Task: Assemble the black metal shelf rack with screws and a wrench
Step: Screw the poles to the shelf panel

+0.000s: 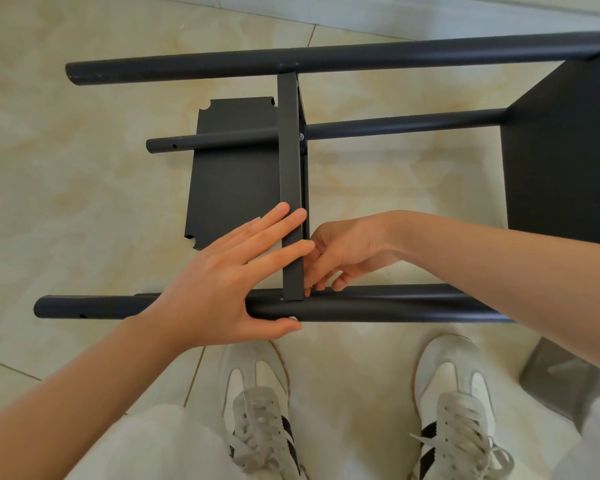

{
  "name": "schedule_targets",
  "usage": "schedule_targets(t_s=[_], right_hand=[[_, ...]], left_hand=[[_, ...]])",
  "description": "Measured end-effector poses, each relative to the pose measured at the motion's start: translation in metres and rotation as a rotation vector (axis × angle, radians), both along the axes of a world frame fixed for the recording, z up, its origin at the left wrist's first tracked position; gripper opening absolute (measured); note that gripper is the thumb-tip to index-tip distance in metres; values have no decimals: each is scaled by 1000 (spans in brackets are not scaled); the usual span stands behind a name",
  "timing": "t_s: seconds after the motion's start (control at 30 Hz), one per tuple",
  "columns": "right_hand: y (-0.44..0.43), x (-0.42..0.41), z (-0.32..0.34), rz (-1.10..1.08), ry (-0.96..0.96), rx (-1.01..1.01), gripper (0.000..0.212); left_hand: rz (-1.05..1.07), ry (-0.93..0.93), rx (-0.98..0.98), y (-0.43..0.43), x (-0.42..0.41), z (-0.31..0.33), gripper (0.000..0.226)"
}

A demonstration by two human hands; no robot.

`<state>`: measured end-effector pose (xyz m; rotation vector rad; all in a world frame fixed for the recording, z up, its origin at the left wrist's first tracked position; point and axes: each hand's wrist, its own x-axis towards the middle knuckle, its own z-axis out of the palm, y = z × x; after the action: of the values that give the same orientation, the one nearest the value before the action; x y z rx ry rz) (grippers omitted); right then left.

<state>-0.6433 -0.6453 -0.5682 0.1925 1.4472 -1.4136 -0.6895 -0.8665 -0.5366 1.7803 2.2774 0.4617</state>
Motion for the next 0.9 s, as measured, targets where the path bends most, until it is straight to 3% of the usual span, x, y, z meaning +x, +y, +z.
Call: schedule_targets(t_s=[0.2,0.43,0.6,0.9], right_hand=[[-1,2,-2,-21,-27,14,6],[-5,5,-5,-33,-48,19,21],[-2,7,-5,-47,-49,-23,9],[-7,6,-5,-59,-82,-32,16]], left_hand=[[1,0,5,0,0,0,82],[1,-12,18,0,0,-1,81],[6,-4,4,0,0,0,81],[7,-20,31,1,1,0,80]])
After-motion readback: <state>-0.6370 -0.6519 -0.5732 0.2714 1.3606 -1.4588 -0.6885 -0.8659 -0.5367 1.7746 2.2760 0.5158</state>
